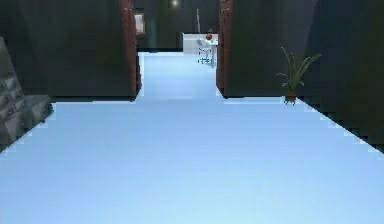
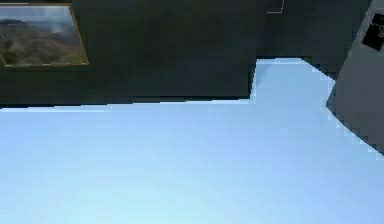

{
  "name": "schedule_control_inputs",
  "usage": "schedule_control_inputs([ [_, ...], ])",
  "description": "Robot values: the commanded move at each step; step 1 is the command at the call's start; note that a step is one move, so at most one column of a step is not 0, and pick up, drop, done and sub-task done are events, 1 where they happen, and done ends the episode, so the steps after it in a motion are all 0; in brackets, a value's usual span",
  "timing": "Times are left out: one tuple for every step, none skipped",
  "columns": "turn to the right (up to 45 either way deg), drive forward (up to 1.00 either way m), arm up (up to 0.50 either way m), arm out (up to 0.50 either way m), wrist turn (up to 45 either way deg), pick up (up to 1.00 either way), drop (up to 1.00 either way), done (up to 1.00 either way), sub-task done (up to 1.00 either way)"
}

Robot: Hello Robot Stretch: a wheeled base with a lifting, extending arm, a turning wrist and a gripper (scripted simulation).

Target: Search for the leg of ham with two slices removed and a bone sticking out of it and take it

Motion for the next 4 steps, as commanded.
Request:
schedule_control_inputs([
  [-45.0,0.00,0.00,0.00,0.0,0.00,0.00,0.00,0.00],
  [-3.0,0.00,0.00,0.00,0.0,0.00,0.00,0.00,0.00],
  [0.0,0.40,0.00,0.00,0.0,0.00,0.00,0.00,0.00],
  [-27.0,0.00,0.00,0.00,0.0,0.00,0.00,0.00,0.00],
])
